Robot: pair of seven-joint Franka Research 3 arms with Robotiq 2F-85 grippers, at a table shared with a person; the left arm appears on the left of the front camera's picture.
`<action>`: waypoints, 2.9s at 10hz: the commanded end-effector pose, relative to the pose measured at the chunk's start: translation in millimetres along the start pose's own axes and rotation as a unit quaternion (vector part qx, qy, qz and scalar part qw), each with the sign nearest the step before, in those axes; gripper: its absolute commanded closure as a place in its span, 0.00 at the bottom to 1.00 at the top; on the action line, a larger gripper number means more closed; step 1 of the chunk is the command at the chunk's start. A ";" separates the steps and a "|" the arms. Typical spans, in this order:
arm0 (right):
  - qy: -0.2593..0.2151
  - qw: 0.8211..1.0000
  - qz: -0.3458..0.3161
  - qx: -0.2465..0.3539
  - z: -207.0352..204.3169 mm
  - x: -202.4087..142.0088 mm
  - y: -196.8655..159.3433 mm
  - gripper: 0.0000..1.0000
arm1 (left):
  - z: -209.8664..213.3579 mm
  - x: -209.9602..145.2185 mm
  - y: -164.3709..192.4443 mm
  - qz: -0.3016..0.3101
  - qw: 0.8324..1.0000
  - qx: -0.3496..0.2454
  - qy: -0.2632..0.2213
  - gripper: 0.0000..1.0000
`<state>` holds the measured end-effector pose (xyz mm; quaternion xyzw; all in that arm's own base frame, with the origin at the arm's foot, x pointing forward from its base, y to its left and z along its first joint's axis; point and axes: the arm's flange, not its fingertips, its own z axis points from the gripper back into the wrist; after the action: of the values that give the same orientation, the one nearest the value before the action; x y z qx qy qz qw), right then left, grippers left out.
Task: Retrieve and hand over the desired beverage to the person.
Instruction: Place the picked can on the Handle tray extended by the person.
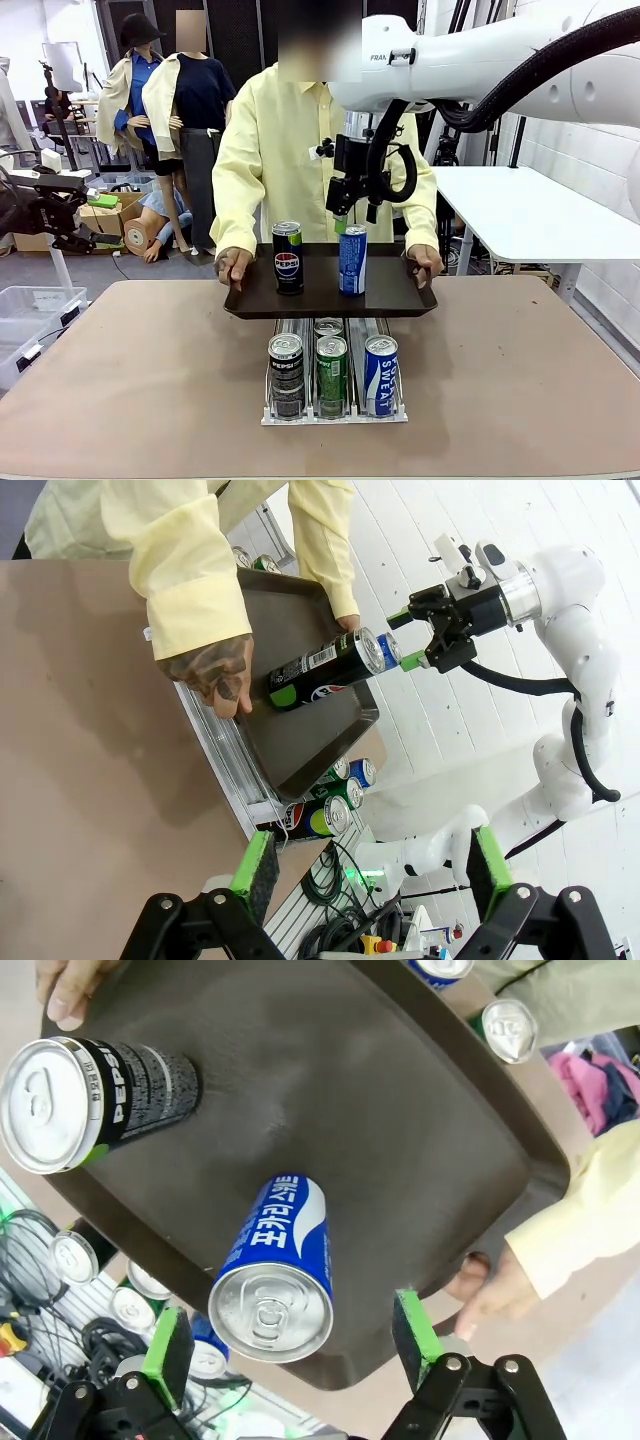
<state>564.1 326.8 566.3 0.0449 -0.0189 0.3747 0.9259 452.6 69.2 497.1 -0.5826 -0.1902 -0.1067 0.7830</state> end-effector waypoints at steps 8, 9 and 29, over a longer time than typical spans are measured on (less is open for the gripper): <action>-0.002 1.000 0.000 -0.002 3.0 -1.0 -0.4 0.00 | 1.1 0.6 -0.7 -0.001 1.000 0.000 -0.004 0.00; -0.002 1.000 0.000 -0.002 3.0 -1.0 -0.4 0.00 | 1.1 0.6 -0.7 -0.001 1.000 0.000 -0.004 0.00; -0.171 0.968 -0.077 0.169 28.9 -155.3 -37.1 0.00 | 1.1 0.6 -0.7 -0.001 1.000 0.000 -0.004 0.00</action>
<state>495.8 201.6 599.4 0.2337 -0.0943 0.2857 0.9246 452.7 69.5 496.9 -0.5826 -0.1902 -0.1064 0.7830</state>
